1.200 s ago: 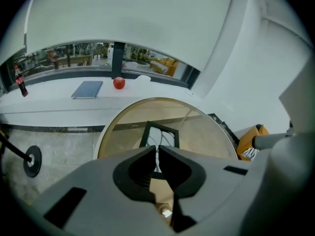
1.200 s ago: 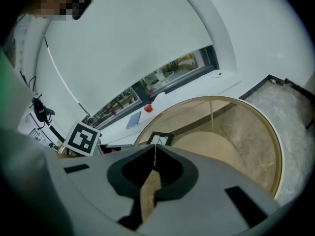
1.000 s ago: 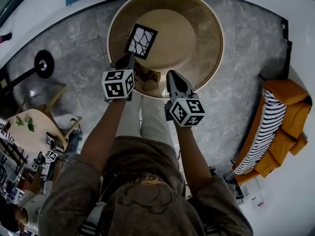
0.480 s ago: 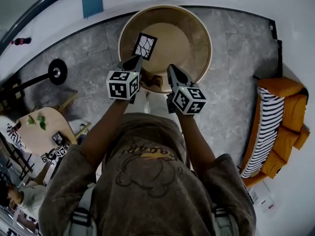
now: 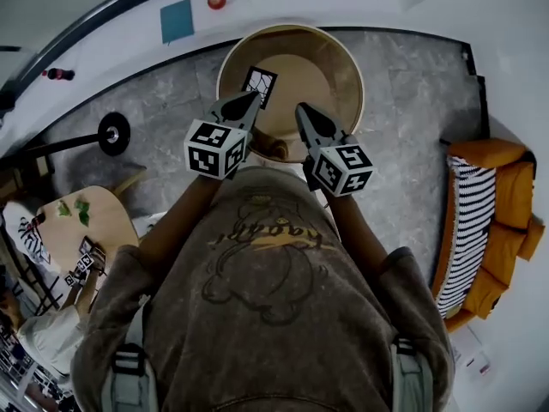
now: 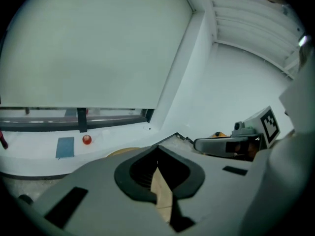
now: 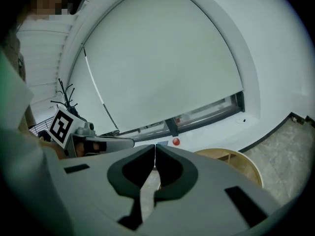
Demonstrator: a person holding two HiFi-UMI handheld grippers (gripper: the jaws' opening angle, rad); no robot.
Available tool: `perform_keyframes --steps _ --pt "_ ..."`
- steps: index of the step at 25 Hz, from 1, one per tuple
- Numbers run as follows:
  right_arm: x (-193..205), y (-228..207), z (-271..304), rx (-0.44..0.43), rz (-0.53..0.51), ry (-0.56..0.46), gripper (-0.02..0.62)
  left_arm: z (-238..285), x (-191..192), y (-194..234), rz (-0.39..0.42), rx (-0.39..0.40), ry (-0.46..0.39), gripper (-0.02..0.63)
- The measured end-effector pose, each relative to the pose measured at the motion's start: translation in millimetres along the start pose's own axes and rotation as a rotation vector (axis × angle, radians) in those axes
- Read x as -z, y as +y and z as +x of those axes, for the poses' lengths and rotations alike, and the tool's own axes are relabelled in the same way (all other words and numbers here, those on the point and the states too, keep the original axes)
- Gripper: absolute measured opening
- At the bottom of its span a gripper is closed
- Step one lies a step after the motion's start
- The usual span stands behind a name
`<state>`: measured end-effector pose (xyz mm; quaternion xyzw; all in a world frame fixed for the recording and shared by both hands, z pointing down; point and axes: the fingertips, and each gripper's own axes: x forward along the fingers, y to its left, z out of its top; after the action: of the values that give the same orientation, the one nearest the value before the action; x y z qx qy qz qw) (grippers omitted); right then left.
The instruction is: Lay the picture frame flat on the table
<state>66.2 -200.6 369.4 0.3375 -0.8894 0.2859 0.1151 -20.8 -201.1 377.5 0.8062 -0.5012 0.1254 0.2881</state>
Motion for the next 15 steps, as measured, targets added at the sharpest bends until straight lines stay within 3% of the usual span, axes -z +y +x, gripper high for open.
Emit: perform_keyframes --steps 9,15 --pt "-46.3 27.9 -30.3 -0.006 -0.170 -0.121 0.020 -39.3 -42.1 -20.3 0.069 0.015 -0.164 0.018" --pt "-55.1 30.4 -39.5 0.025 -0.200 -0.157 0.020 -57.8 -62.0 -21.8 0.136 0.007 -0.255 0.018"
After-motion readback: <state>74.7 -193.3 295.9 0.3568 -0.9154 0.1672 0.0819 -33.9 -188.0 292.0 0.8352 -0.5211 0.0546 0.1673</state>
